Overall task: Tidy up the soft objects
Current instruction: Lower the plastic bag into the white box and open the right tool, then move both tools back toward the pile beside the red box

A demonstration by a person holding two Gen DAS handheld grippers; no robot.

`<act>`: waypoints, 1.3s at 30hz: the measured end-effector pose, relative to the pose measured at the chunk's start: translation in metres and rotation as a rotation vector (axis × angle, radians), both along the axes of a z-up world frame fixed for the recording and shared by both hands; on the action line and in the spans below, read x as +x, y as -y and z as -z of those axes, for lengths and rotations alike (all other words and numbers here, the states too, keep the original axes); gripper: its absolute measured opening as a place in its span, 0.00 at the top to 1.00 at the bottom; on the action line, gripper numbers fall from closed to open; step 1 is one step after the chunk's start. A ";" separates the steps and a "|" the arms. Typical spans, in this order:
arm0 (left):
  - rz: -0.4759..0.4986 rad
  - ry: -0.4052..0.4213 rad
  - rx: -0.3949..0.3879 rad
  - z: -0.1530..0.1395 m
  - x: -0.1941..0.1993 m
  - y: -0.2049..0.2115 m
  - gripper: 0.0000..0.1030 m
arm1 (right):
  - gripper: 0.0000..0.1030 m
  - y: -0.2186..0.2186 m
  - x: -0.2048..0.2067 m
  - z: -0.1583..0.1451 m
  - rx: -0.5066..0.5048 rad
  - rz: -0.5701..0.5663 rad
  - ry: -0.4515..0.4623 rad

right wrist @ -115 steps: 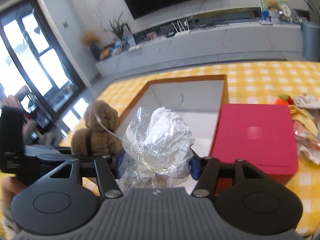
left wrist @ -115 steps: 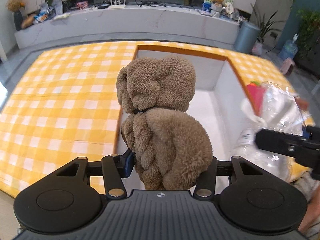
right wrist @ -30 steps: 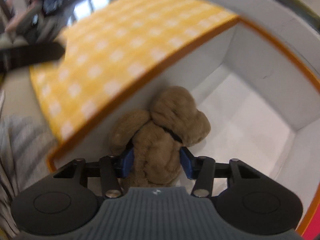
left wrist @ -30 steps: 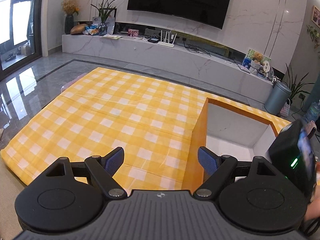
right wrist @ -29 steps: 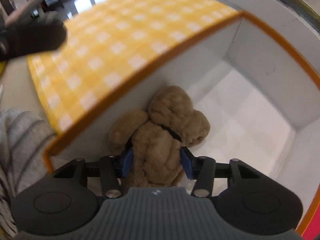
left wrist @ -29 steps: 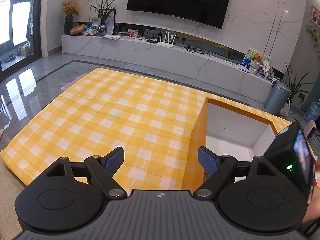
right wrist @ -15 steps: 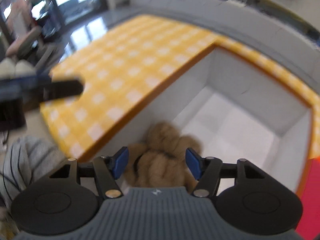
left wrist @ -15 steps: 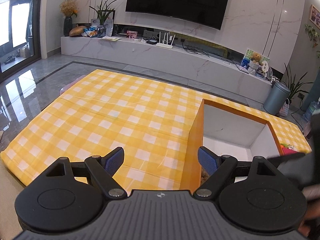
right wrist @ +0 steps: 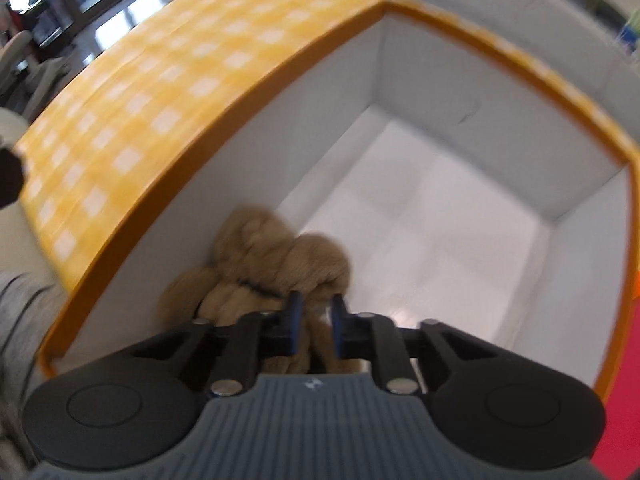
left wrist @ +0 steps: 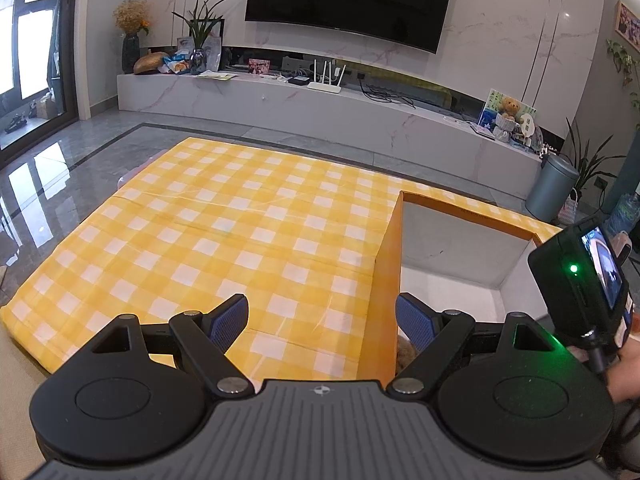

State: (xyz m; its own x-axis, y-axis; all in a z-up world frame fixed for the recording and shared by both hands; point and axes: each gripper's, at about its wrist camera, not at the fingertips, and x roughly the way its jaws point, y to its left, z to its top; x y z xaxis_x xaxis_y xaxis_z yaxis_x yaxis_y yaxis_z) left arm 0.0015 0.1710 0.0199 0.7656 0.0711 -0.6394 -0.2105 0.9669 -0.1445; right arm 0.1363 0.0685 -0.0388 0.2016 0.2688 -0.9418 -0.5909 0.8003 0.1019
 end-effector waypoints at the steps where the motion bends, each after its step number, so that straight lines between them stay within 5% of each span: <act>1: 0.002 -0.002 0.003 0.000 0.000 0.001 0.05 | 0.88 0.002 -0.001 0.001 0.004 -0.001 -0.018; 8: 0.020 -0.002 0.027 -0.001 0.002 0.011 0.05 | 0.79 0.036 -0.018 -0.038 0.081 0.052 0.120; 12: 0.032 -0.009 0.059 0.000 0.004 0.020 0.05 | 0.77 0.058 -0.029 -0.049 -0.068 0.051 0.210; 21: 0.059 -0.007 0.113 -0.002 0.004 0.037 0.05 | 0.78 0.050 -0.052 -0.013 -0.285 -0.085 0.207; 30: 0.084 -0.010 0.128 -0.001 0.005 0.045 0.05 | 0.71 0.044 -0.035 -0.019 -0.047 -0.049 0.152; 37: 0.096 -0.005 0.127 -0.008 0.004 0.055 0.05 | 0.68 0.080 -0.049 -0.059 0.051 0.066 0.266; 39: 0.104 0.012 0.128 -0.013 0.001 0.062 0.05 | 0.56 0.106 -0.058 -0.078 0.109 0.148 0.325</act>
